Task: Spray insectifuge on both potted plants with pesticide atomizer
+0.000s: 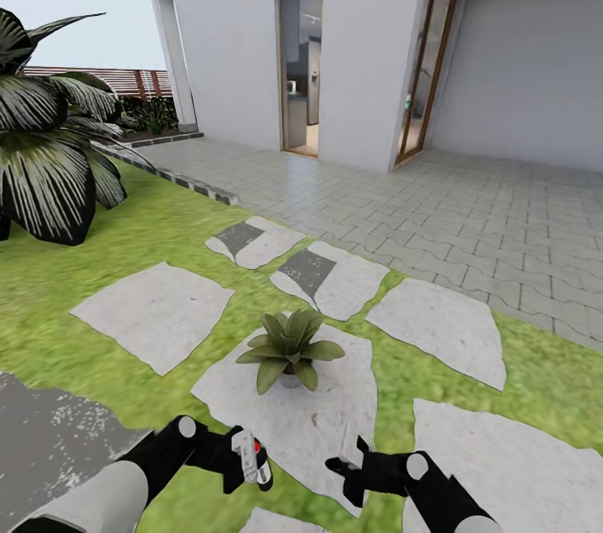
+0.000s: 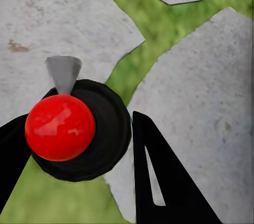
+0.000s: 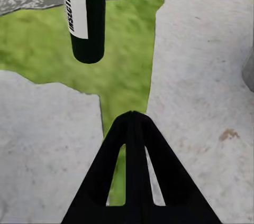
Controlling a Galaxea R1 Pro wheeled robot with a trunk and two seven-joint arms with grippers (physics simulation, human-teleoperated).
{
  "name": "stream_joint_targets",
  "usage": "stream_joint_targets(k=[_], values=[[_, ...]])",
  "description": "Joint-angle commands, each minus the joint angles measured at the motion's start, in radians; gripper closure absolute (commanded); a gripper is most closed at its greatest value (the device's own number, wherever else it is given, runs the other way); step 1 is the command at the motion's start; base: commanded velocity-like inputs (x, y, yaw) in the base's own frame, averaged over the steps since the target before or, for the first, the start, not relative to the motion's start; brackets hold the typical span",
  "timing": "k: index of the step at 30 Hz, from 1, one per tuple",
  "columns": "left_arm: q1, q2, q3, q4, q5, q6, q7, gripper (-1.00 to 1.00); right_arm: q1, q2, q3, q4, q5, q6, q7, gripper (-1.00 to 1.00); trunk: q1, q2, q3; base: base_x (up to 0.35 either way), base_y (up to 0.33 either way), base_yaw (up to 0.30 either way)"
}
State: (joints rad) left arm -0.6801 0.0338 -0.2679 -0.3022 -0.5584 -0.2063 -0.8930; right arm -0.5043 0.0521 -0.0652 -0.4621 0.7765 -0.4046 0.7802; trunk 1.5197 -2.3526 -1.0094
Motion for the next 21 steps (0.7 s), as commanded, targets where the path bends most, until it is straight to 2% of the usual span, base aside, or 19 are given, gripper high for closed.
stream_joint_targets(k=[1,4,6,8,13,21], values=[[0.000,-0.003,0.002,-0.001,-0.011,-0.008,-0.002,1.00,0.000,0.005,-0.007,-0.001,0.007,-0.003,0.009,1.00,0.000,0.000,-0.001,0.000,0.000,0.000],[0.002,-0.013,0.002,-0.001,-0.011,-0.010,-0.003,1.00,0.000,0.013,-0.007,-0.002,0.007,-0.003,0.015,1.00,0.000,0.000,-0.001,0.000,0.000,0.000],[0.002,-0.030,0.001,-0.001,-0.012,-0.012,-0.004,1.00,0.000,0.031,-0.004,-0.006,0.007,-0.003,0.041,1.00,0.000,0.000,-0.001,0.000,0.000,0.000],[0.002,-0.037,-0.001,0.000,-0.011,-0.013,-0.004,1.00,0.000,0.037,-0.002,-0.021,0.007,-0.003,0.050,1.00,0.000,0.000,-0.001,0.000,0.000,0.000],[0.002,-0.051,-0.067,0.000,-0.009,-0.010,-0.003,1.00,0.000,0.060,-0.001,-0.037,0.007,-0.003,0.054,1.00,0.000,0.000,-0.001,0.000,0.000,0.000],[0.002,-0.064,-0.082,0.000,-0.007,-0.009,-0.003,1.00,0.000,0.070,-0.001,-0.039,0.007,-0.003,0.054,1.00,0.000,0.000,-0.001,0.000,0.000,0.000]])
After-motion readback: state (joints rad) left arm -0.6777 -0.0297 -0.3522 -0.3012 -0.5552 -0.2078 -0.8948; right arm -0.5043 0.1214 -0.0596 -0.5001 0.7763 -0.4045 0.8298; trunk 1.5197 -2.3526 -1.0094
